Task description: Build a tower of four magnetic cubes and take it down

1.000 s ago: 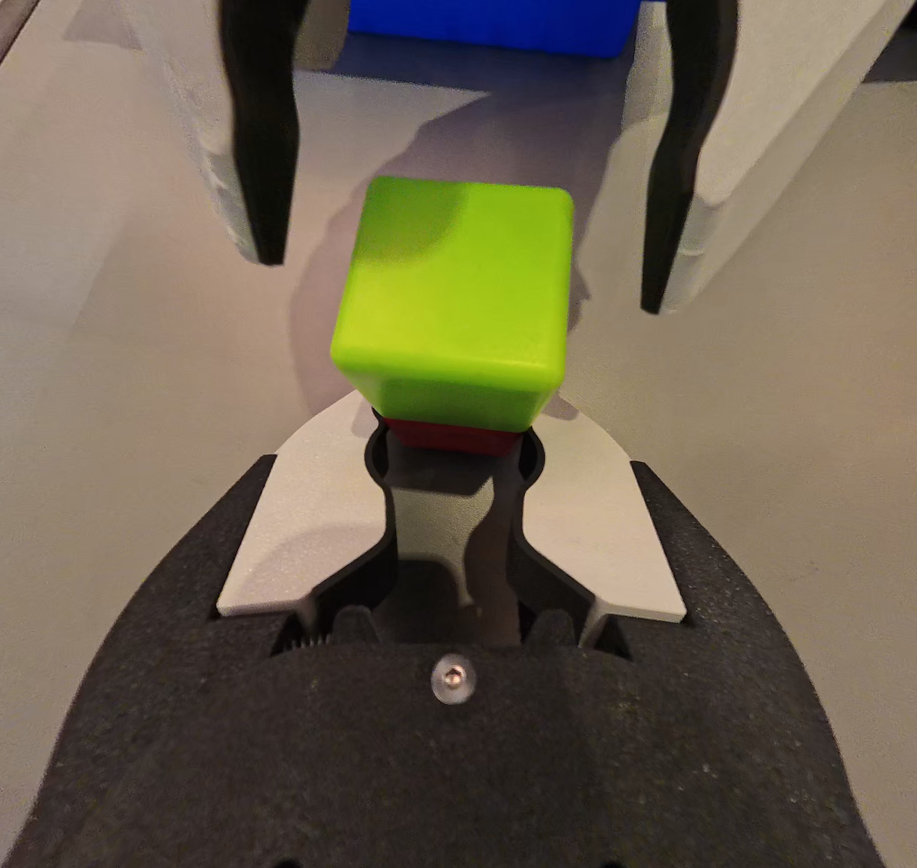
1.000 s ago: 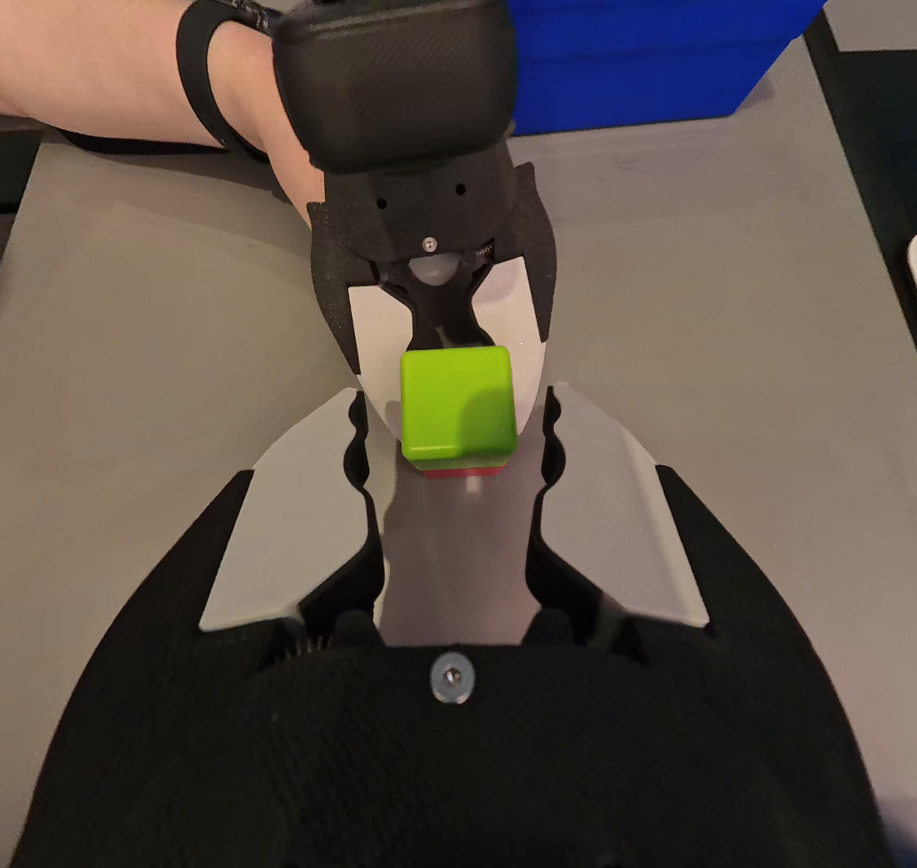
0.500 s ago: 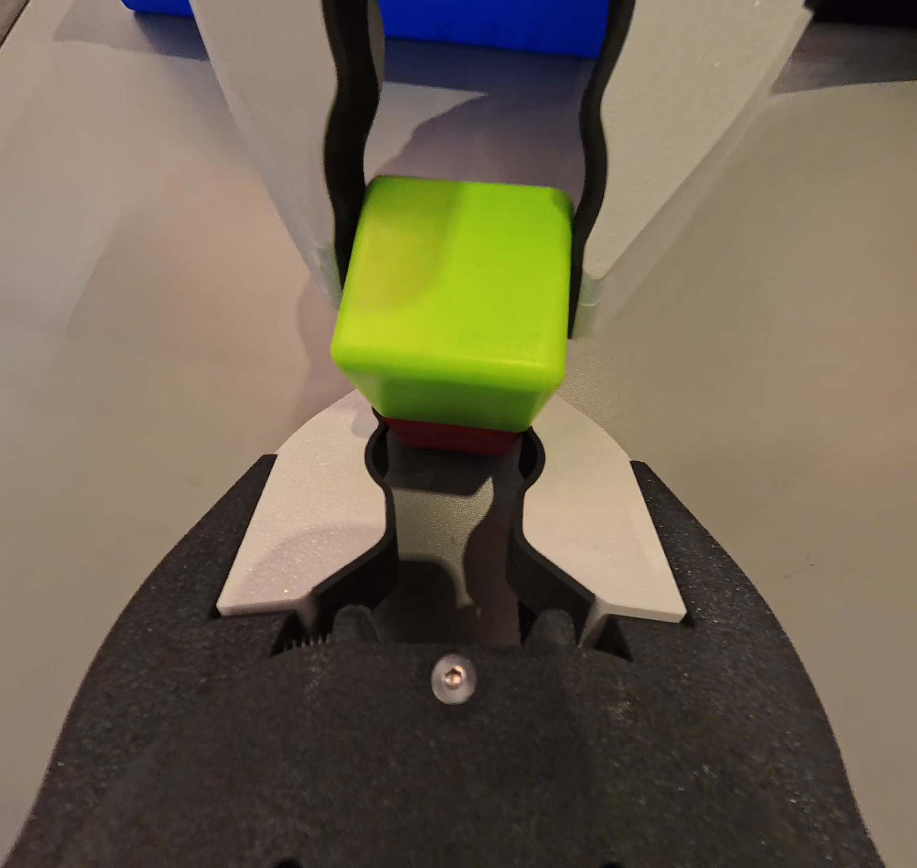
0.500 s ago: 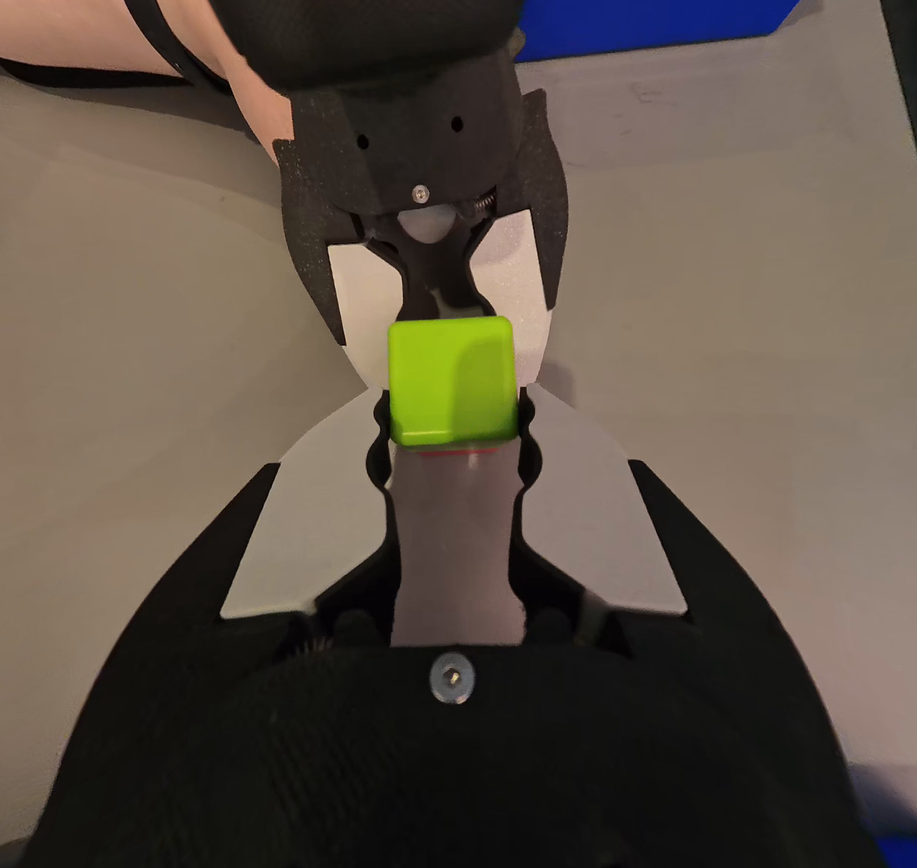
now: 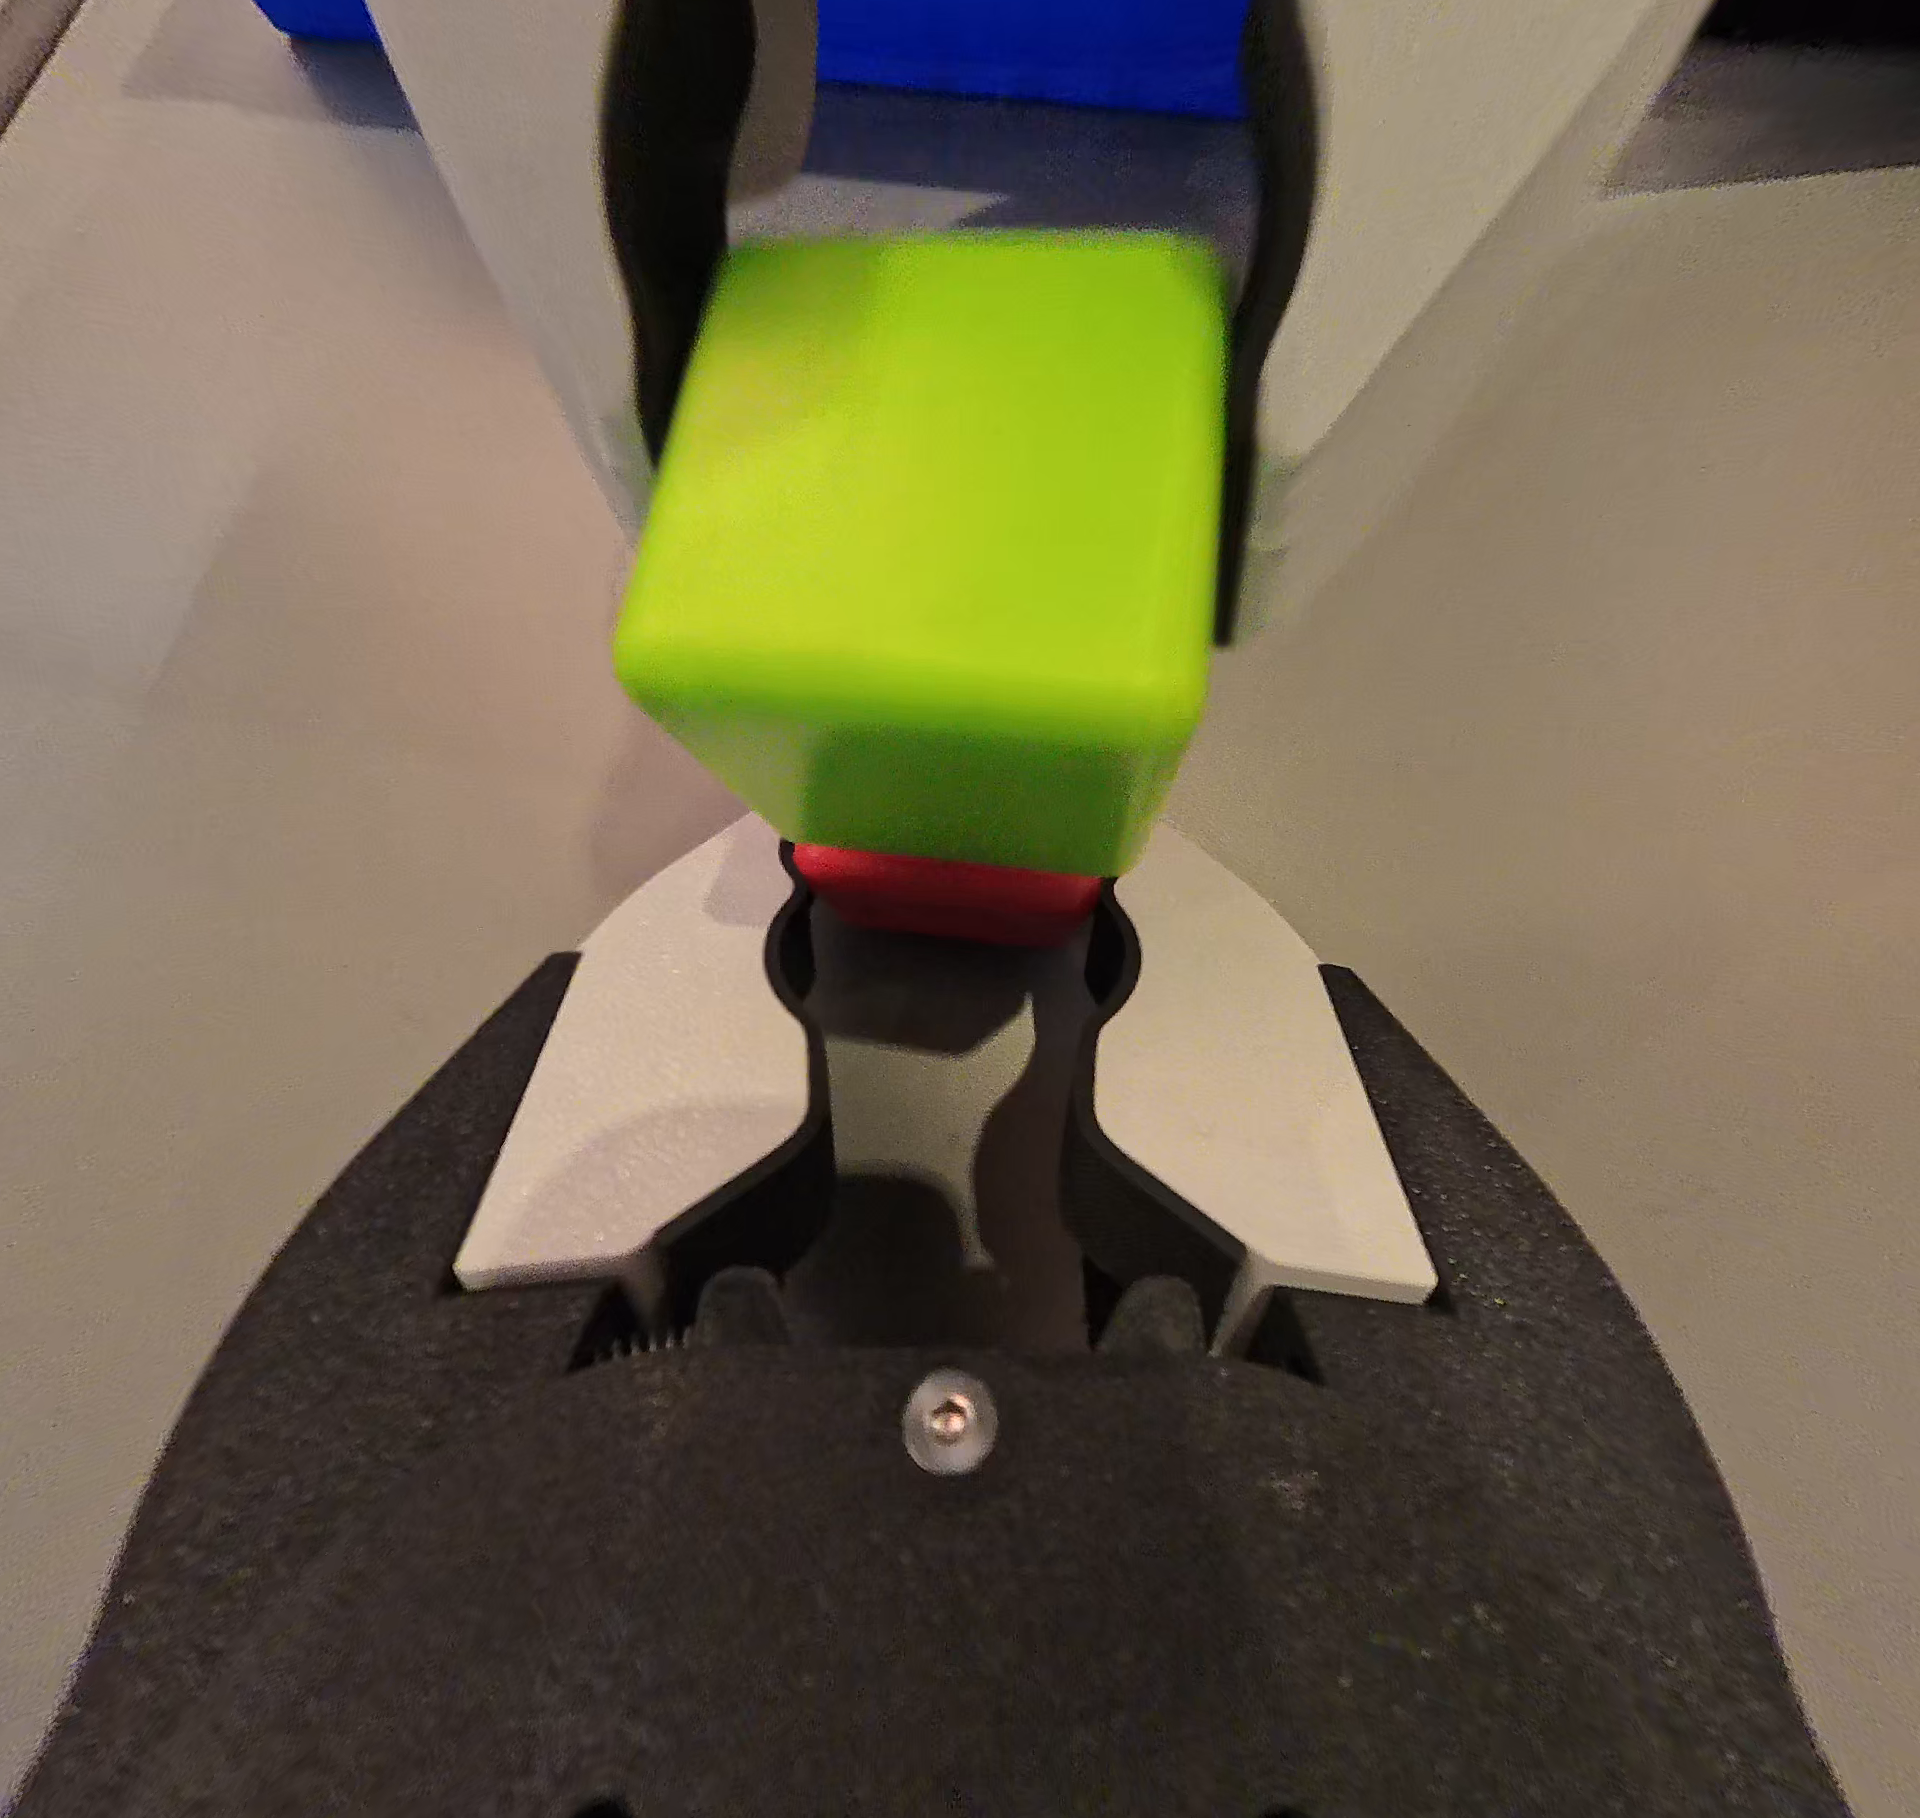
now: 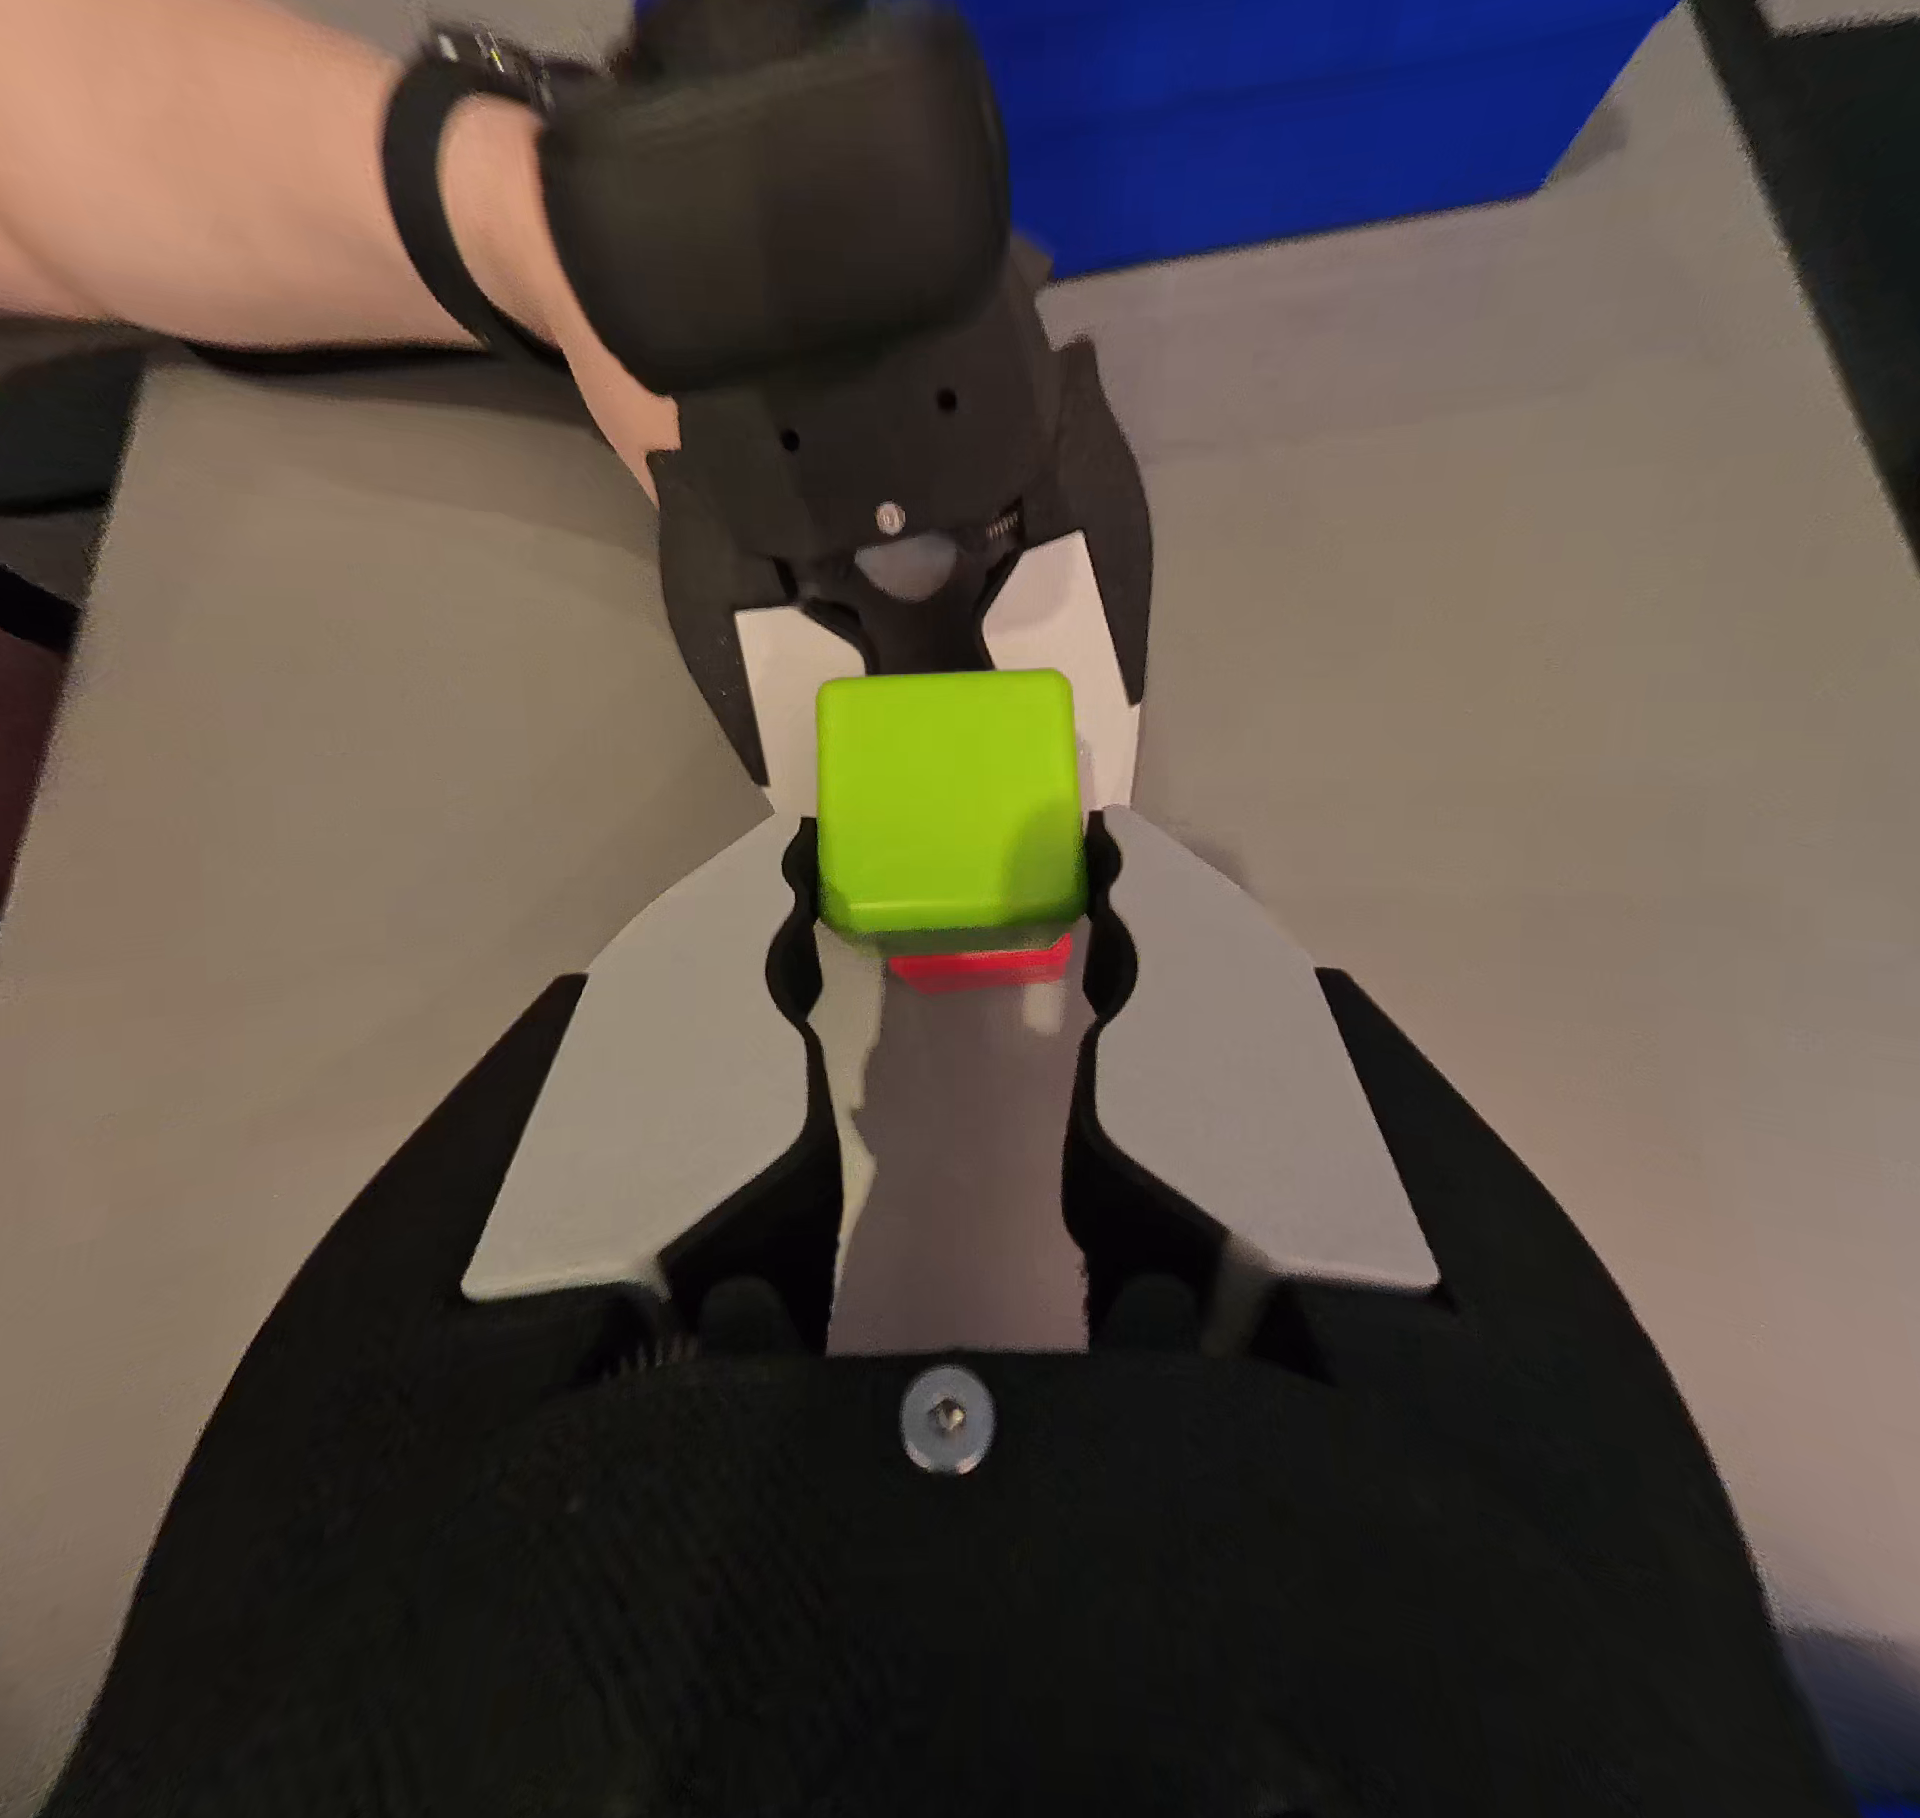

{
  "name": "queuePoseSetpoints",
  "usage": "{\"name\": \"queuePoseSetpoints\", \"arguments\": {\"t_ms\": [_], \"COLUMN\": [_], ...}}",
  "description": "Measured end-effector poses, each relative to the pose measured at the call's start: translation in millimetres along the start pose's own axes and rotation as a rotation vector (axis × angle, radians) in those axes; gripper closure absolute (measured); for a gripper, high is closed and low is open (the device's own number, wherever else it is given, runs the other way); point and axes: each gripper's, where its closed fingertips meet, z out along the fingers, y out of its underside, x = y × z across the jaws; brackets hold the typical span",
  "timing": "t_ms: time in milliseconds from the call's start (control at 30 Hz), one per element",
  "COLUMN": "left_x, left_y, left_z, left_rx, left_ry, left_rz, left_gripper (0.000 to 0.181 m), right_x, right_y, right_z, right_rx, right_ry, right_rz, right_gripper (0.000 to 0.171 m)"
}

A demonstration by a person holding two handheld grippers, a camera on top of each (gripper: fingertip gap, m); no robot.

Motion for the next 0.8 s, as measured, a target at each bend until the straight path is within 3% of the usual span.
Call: {"name": "queuePoseSetpoints", "arguments": {"t_ms": [200, 333, 467, 533, 667, 800], "left_x": [0, 0, 1, 1, 1, 1], "left_y": [0, 0, 0, 0, 0, 0], "left_z": [0, 0, 0, 0, 0, 0], "left_rx": [-0.002, -0.001, -0.001, -0.001, -0.001, -0.001], "left_ry": [0.005, 0.008, 0.016, 0.019, 0.020, 0.019], "left_rz": [-0.006, -0.004, -0.007, -0.004, -0.002, -0.002], "left_gripper": [0.131, 0.131, 0.131, 0.131, 0.131, 0.131], "right_x": [13, 44, 105, 136, 166, 175], "right_y": [-9, -14, 34, 72, 133, 162], "right_z": [-38, -115, -203, -225, -201, -167], "right_rx": [0.047, 0.159, 0.231, 0.253, 0.194, 0.060], "right_ry": [0.099, 0.298, 0.675, 0.816, 0.823, 0.819], "right_rz": [0.002, 0.073, 0.291, 0.498, 0.765, 0.806], "right_gripper": [0.122, 0.121, 0.121, 0.121, 0.121, 0.121]}}
